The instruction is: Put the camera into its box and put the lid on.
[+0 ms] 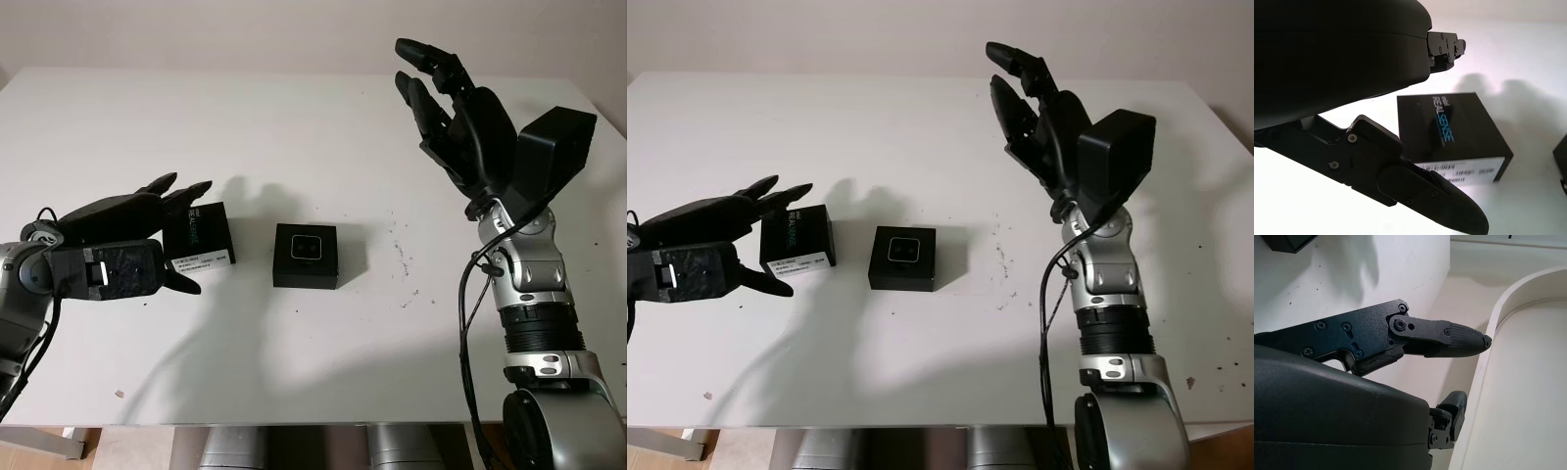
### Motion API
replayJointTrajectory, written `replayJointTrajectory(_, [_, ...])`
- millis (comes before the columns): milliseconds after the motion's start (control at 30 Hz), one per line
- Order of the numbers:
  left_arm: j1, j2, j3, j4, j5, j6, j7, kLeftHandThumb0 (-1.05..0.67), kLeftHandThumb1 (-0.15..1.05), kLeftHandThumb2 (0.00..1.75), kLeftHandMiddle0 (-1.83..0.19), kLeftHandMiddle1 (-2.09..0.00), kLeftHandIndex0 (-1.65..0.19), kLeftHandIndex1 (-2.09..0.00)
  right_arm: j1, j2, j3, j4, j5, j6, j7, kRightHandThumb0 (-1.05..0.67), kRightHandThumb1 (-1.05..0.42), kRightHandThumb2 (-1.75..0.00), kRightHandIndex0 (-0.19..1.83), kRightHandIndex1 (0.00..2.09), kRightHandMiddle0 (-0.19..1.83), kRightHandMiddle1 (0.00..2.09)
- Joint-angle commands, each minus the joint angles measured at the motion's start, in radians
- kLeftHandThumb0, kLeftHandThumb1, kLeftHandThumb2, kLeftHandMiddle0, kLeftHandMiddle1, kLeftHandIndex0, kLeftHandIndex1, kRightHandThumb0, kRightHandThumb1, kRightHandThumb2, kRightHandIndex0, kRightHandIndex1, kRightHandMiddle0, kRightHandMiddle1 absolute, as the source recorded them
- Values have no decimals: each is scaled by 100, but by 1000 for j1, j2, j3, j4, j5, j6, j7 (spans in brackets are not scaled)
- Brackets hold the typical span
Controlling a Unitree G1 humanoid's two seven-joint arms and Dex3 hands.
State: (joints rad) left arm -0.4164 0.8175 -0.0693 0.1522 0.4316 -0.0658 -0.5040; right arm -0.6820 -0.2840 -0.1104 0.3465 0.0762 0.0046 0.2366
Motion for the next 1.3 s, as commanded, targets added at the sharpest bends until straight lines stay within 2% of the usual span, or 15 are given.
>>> replayJointTrajectory(0, [-16, -14, -2, 17, -1, -7, 23, -85, 89, 5, 19, 0, 19, 0, 6, -1, 2, -10, -4, -17, 0, -63, -105, -55, 21, 8, -5, 77])
replayJointTrajectory(100, [-29, -52, -1, 59, -12, -21, 73, -81, 89, 5, 19, 0, 19, 0, 13, -2, 7, -17, -12, -25, -4, -62, -105, -55, 22, 8, -4, 81])
replayJointTrajectory(267, [-37, -70, -16, 74, -1, -20, 91, -84, 90, 6, 19, -1, 19, 0, 18, -6, 11, -20, -25, -37, -5, -61, -105, -56, 23, 8, -6, 90])
replayJointTrajectory(767, [-10, -14, -37, 42, -2, -107, -3, -92, 90, 5, 11, -7, 15, -5, 3, -2, 16, -11, -72, -49, -65, -60, -105, -59, 26, 9, -6, 95])
replayJointTrajectory(867, [-4, -18, -39, 55, 16, -134, 27, -89, 88, 4, 8, -7, 12, -7, 6, -1, 19, -15, -74, -44, -67, -60, -105, -58, 27, 9, -6, 95])
replayJointTrajectory(1033, [-5, -19, -57, 100, 92, -194, 118, -70, 83, 4, -4, -9, 2, -10, 15, -3, 23, -20, -72, -50, -61, -60, -105, -58, 26, 8, -6, 96])
replayJointTrajectory(1267, [-27, -16, -96, 167, 190, -251, 219, -57, 86, 6, -16, -9, -7, -12, 23, -5, 25, -22, -75, -46, -57, -60, -105, -57, 26, 8, -6, 96])
